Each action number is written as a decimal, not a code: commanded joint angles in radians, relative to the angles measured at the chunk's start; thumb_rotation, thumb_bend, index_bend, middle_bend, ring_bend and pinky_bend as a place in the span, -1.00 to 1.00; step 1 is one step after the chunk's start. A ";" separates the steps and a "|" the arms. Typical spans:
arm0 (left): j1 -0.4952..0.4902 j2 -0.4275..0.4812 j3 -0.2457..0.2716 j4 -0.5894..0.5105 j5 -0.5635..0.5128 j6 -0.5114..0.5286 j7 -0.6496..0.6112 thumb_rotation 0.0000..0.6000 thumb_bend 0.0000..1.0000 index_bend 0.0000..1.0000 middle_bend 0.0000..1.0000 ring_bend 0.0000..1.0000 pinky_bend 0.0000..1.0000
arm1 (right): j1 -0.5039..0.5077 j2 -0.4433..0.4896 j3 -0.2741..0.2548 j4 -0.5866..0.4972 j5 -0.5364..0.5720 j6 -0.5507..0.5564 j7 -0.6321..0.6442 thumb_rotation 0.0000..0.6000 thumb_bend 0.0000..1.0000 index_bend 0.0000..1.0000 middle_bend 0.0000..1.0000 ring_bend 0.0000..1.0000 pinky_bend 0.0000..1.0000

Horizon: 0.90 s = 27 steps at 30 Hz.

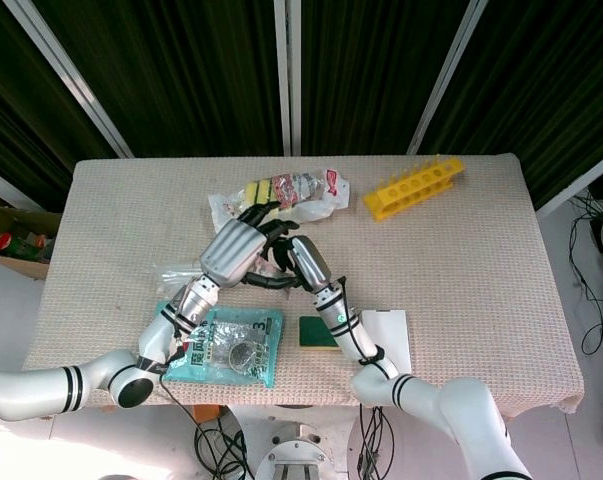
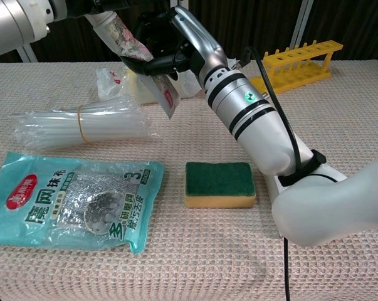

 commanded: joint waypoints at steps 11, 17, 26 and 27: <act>0.059 0.010 -0.078 -0.013 0.040 0.174 -0.123 -1.00 -1.00 -0.60 -0.51 -0.81 -0.67 | -0.044 0.020 -0.032 0.026 -0.009 0.010 -0.022 1.00 0.07 1.00 0.81 0.64 0.84; 0.170 0.085 -0.107 -0.039 -0.009 0.292 -0.194 -1.00 -1.00 -0.63 -0.53 -0.81 -0.67 | -0.126 0.141 -0.080 0.009 -0.013 0.005 -0.084 1.00 0.07 1.00 0.81 0.64 0.84; 0.345 0.161 -0.007 -0.002 -0.045 0.343 -0.295 -1.00 -1.00 -0.63 -0.53 -0.81 -0.67 | -0.212 0.485 -0.166 -0.318 0.071 -0.271 -0.502 1.00 -0.98 -0.96 -0.95 -0.99 -0.98; 0.359 0.163 0.001 0.003 -0.045 0.348 -0.303 -1.00 -1.00 -0.63 -0.53 -0.81 -0.67 | -0.219 0.512 -0.163 -0.362 0.088 -0.283 -0.541 1.00 -1.00 -1.00 -1.00 -1.00 -1.00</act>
